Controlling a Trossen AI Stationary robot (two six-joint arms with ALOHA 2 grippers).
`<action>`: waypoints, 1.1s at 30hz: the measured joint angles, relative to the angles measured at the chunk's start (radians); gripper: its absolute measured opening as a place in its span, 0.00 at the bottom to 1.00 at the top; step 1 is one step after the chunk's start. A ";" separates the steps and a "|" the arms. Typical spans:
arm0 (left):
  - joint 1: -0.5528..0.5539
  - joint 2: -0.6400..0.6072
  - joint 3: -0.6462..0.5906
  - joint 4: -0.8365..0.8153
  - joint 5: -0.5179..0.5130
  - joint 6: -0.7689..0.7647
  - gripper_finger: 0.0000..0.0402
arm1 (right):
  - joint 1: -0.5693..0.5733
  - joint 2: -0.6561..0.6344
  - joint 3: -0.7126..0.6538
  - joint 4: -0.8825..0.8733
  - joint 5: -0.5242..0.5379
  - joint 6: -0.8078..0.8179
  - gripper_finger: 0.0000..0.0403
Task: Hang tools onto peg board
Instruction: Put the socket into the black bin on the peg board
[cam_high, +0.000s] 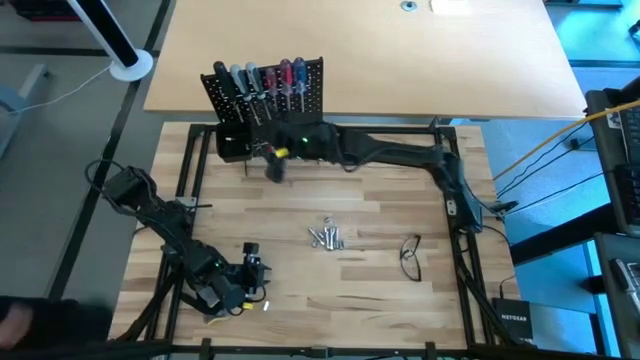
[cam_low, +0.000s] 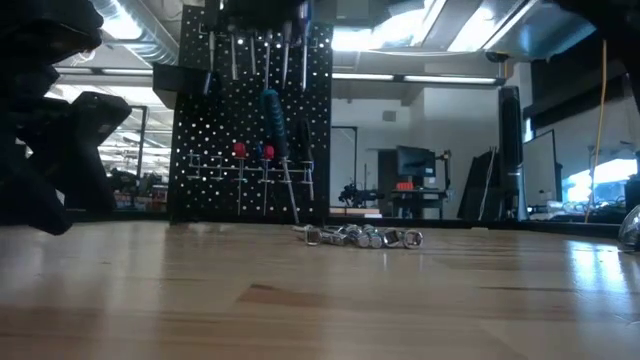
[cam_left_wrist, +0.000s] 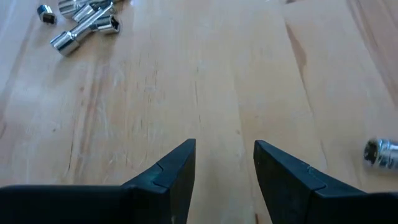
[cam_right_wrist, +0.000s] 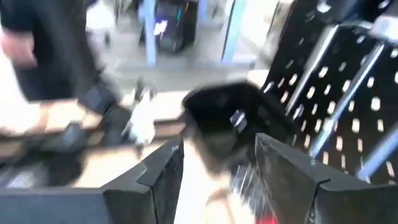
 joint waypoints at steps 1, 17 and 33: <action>0.002 0.000 0.000 0.002 0.000 0.003 0.38 | 0.016 -0.027 0.006 -0.081 0.012 0.001 0.49; 0.010 -0.136 0.049 -0.160 0.125 -0.142 0.38 | 0.354 -0.137 -0.134 -0.733 0.290 0.188 0.47; -0.082 -0.246 0.048 -0.372 0.522 -0.966 0.38 | 0.532 -0.136 -0.461 -0.545 0.467 0.396 0.47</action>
